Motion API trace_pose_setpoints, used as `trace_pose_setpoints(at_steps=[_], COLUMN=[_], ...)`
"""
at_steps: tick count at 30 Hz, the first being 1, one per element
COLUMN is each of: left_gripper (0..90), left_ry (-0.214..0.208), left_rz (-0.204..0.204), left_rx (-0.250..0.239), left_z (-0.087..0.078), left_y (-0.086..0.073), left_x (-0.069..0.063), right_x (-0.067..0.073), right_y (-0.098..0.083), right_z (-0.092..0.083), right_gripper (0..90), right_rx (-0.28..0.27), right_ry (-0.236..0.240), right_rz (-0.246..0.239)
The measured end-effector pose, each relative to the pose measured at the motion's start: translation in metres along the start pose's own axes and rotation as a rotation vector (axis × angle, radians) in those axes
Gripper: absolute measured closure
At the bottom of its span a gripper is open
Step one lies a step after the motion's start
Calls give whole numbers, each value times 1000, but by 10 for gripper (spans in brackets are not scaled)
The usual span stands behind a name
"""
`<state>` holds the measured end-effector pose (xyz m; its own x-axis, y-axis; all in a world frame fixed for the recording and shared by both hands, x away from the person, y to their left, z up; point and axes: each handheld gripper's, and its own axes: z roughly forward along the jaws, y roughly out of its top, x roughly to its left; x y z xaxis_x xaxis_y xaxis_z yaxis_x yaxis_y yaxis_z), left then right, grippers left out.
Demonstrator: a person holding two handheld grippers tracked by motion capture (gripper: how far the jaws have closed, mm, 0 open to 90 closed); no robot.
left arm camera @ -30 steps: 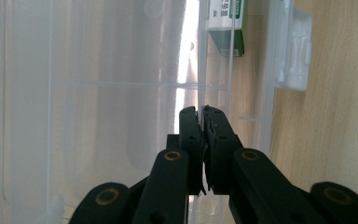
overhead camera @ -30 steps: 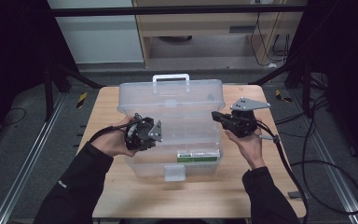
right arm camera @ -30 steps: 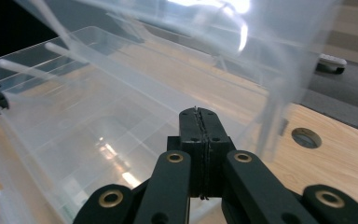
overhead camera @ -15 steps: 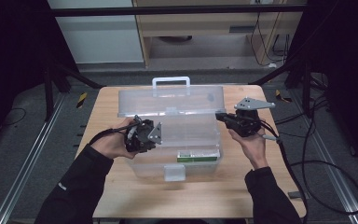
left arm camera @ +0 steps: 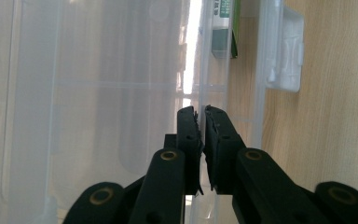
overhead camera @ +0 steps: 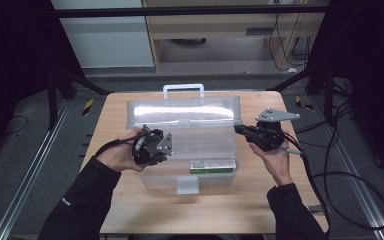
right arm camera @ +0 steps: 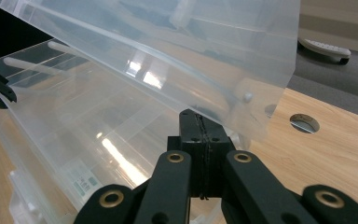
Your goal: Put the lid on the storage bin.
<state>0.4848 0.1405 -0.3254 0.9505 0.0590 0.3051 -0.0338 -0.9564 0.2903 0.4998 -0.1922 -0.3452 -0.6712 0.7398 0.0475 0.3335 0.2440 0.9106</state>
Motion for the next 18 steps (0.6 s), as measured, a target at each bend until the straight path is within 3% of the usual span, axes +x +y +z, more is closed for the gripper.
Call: trace_pose_setpoints(at_steps=[3,5,9,15,18], left_gripper=[773,718,698,695,722], left_ry=[16,18,44,114,151], left_rz=[-12,-44,-100,-223,-282], left_rx=[-29,-55,-120,-233,-264], left_z=[-4,-9,-19,-27,-28], left_y=[-1,-2,-7,-21,-30], left_x=[-1,-1,-2,-5,-5], right_x=[1,1,1,2,2], right_y=[-1,-1,-2,-4,-5], right_z=[1,1,0,0,1], right_gripper=[900,900,900,900,900], right_rx=[7,10,10,17,22], right_ry=[4,4,5,11,15], right_rz=[-2,-5,-6,-10,-12])
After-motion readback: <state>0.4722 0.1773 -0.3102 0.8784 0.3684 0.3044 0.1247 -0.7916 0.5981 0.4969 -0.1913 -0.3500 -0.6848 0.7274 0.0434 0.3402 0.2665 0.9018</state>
